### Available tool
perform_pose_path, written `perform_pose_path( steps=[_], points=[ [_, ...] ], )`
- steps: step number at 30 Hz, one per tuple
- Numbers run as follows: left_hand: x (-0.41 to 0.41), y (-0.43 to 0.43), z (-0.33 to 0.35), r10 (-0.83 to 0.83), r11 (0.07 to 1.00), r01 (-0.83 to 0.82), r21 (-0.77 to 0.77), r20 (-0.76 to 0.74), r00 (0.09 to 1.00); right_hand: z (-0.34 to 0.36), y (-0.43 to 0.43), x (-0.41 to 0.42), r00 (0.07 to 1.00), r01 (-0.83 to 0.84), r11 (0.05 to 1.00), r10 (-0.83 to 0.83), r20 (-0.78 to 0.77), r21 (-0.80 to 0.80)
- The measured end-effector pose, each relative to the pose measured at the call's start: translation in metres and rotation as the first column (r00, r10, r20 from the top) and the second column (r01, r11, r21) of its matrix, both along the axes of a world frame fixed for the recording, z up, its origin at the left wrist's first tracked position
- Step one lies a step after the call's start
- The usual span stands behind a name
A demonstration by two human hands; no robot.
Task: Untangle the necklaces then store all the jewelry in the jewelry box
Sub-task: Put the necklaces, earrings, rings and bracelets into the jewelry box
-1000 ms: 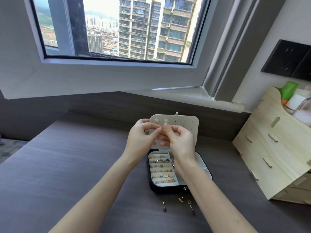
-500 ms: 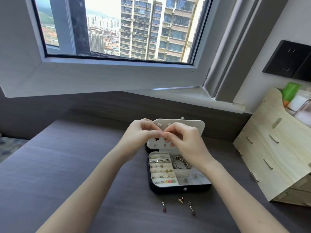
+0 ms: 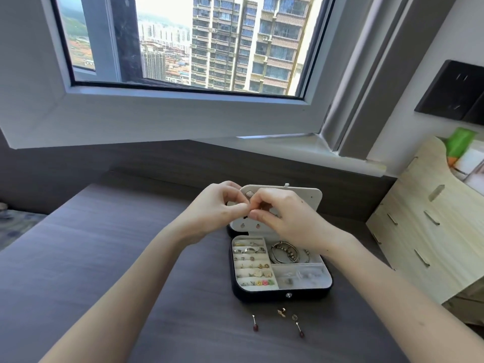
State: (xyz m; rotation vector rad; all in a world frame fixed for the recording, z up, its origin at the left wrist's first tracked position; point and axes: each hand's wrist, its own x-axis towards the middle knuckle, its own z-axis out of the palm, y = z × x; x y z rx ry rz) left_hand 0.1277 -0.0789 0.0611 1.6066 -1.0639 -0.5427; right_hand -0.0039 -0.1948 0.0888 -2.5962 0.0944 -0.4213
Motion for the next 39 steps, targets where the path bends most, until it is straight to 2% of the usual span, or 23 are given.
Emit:
perform_pose_path(
  steps=[10, 14, 19, 22, 27, 32, 39],
  points=[
    [0.001, 0.002, 0.003, -0.068, 0.998, 0.068, 0.012, 0.071, 0.995, 0.006, -0.015, 0.001, 0.991, -0.104, 0.989, 0.112, -0.077, 0.102],
    [0.001, 0.002, 0.004, -0.097, 0.995, 0.097, 0.011, 0.075, 0.992, 0.002, -0.018, 0.000, 0.988, -0.133, 0.972, 0.145, -0.049, 0.192],
    [0.005, 0.001, 0.002, -0.059, 0.998, 0.060, -0.033, 0.039, 0.998, -0.005, -0.021, -0.003, 0.987, -0.126, 0.935, 0.153, -0.057, 0.333],
    [0.005, -0.001, 0.001, -0.070, 0.997, 0.071, -0.036, 0.011, 0.997, -0.011, -0.018, -0.007, 0.998, -0.056, 0.939, 0.050, 0.028, 0.340],
    [0.012, 0.000, -0.002, -0.073, 0.997, 0.068, -0.048, -0.105, 0.992, -0.038, -0.011, -0.007, 0.935, 0.242, 0.938, -0.294, 0.197, 0.250],
    [0.019, 0.006, -0.006, -0.085, 0.993, 0.068, -0.093, -0.190, 0.978, -0.048, 0.001, 0.006, 0.891, 0.328, 0.923, -0.373, 0.258, 0.202],
    [0.024, 0.010, -0.010, -0.085, 0.991, 0.049, -0.125, -0.306, 0.948, -0.049, 0.004, 0.019, 0.872, 0.390, 0.902, -0.427, 0.239, 0.188]
  ],
)
